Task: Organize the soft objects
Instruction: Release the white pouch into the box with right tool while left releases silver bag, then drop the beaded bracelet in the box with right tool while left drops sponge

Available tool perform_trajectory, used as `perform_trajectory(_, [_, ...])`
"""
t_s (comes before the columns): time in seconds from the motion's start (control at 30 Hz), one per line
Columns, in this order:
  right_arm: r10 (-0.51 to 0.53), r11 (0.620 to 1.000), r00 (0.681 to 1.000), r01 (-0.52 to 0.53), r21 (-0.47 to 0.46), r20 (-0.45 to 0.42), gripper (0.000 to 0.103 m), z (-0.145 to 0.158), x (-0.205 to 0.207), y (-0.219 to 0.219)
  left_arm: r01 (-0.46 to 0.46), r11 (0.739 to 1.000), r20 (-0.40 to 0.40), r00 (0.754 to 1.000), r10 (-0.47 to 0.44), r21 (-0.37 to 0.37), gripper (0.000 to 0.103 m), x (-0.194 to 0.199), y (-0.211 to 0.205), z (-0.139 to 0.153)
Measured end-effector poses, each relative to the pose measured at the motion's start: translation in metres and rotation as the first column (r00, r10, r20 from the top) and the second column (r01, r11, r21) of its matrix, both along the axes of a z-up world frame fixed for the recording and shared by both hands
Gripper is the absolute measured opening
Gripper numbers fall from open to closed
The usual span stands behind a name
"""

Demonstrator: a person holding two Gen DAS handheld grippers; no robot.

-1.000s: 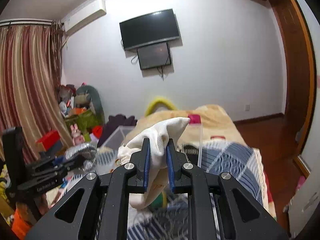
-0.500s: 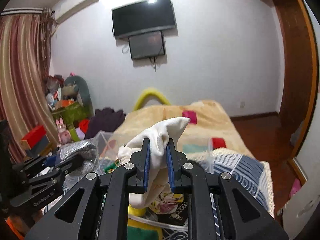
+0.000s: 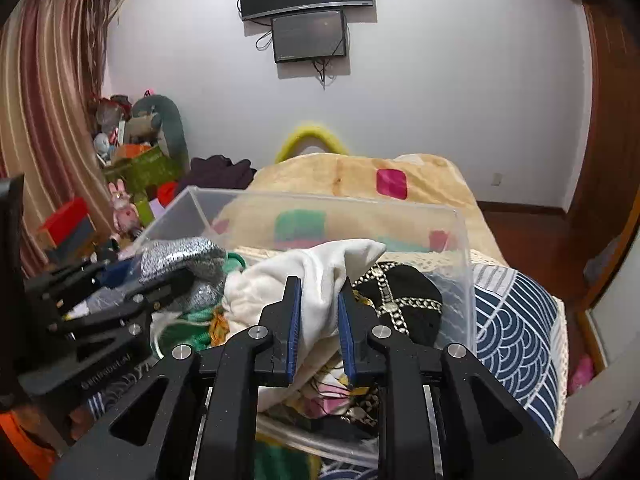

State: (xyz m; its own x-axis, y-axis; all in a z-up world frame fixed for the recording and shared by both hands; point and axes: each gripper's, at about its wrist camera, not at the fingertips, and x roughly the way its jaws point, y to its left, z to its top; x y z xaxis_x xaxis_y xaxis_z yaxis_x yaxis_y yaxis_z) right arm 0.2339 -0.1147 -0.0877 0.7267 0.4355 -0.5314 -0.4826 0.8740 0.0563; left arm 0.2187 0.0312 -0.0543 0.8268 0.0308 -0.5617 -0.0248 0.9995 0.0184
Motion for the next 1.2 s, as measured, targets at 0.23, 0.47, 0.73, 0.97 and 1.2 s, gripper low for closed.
perform_trajectory(0.23, [0.041,0.999,0.999,-0.041,0.008,-0.033,0.044,0.001,-0.010,-0.018,0.002,1.000,-0.009,1.000,-0.002,-0.014,0.054,-0.006,0.000,0.002])
perform_trajectory(0.47, [0.065,0.998,0.998,-0.065,0.011,0.009,0.057,0.013,-0.039,-0.036,0.022,0.999,0.035,0.999,-0.021,-0.023,0.070,-0.036,-0.001,0.016])
perform_trajectory(0.73, [0.054,0.998,0.997,-0.053,-0.026,0.062,0.061,0.011,-0.067,-0.046,0.015,0.998,0.100,0.995,-0.008,-0.066,0.101,-0.074,-0.003,0.033])
perform_trajectory(0.97, [0.074,0.993,0.997,-0.077,-0.093,-0.036,0.055,-0.035,-0.073,-0.046,0.045,0.989,0.035,0.999,-0.040,-0.139,0.102,-0.085,-0.010,0.015])
perform_trajectory(1.2, [0.106,0.984,0.987,-0.122,-0.131,-0.124,0.028,-0.069,-0.064,-0.038,0.083,0.989,-0.039,0.995,-0.088,-0.122,0.102,-0.075,-0.034,-0.014])
